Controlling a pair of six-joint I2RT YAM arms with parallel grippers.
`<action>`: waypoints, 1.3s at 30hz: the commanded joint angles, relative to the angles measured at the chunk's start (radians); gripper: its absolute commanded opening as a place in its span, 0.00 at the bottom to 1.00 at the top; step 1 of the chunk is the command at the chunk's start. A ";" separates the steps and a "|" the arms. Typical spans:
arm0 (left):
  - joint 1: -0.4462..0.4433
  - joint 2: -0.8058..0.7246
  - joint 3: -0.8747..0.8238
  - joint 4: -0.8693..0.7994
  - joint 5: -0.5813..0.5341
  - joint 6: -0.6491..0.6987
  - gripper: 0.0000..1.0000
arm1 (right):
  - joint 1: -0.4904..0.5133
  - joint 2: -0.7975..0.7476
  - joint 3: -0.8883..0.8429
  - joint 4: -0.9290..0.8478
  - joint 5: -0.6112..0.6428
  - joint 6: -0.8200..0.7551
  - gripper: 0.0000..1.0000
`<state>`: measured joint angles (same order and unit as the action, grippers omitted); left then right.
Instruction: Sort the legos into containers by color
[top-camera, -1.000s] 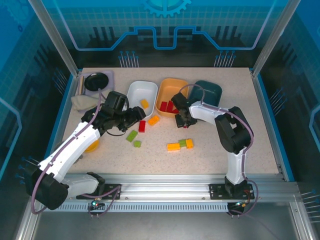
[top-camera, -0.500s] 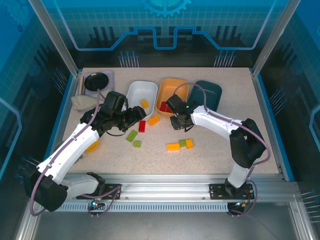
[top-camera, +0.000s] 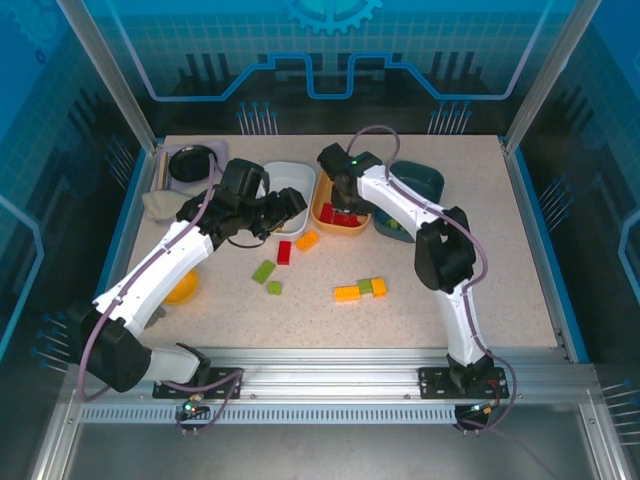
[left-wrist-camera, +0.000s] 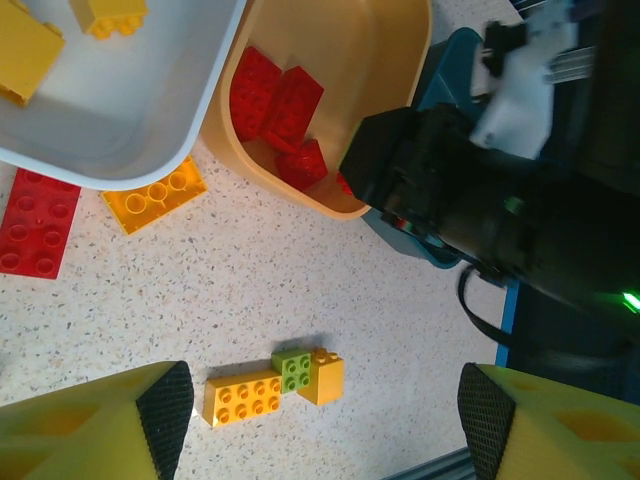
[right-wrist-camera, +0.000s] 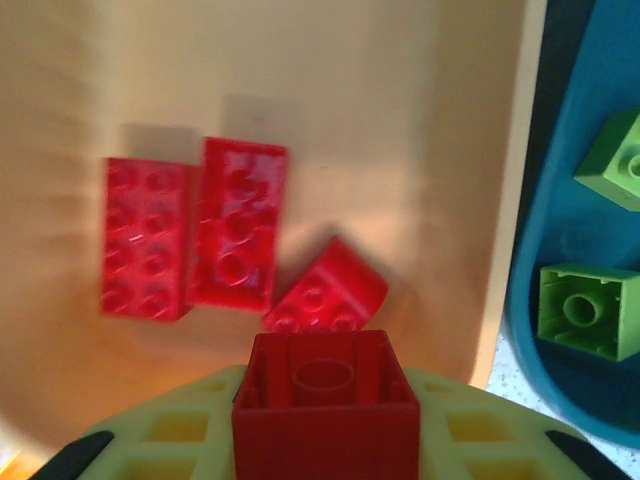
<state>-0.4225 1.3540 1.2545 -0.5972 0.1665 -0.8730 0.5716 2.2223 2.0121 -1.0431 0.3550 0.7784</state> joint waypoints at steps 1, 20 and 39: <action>-0.004 -0.007 0.022 -0.005 0.013 0.029 0.74 | -0.019 0.048 0.054 -0.077 -0.040 0.042 0.27; -0.003 -0.169 -0.111 -0.265 -0.081 0.063 0.73 | 0.115 -0.361 -0.148 0.139 0.058 -0.193 0.61; -0.220 0.065 -0.179 -0.072 -0.091 -0.203 0.70 | 0.310 -0.994 -1.044 0.272 -0.117 -0.099 0.64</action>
<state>-0.6201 1.3678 1.0424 -0.7761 0.1116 -0.9733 0.8585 1.2762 0.9688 -0.8135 0.2752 0.6331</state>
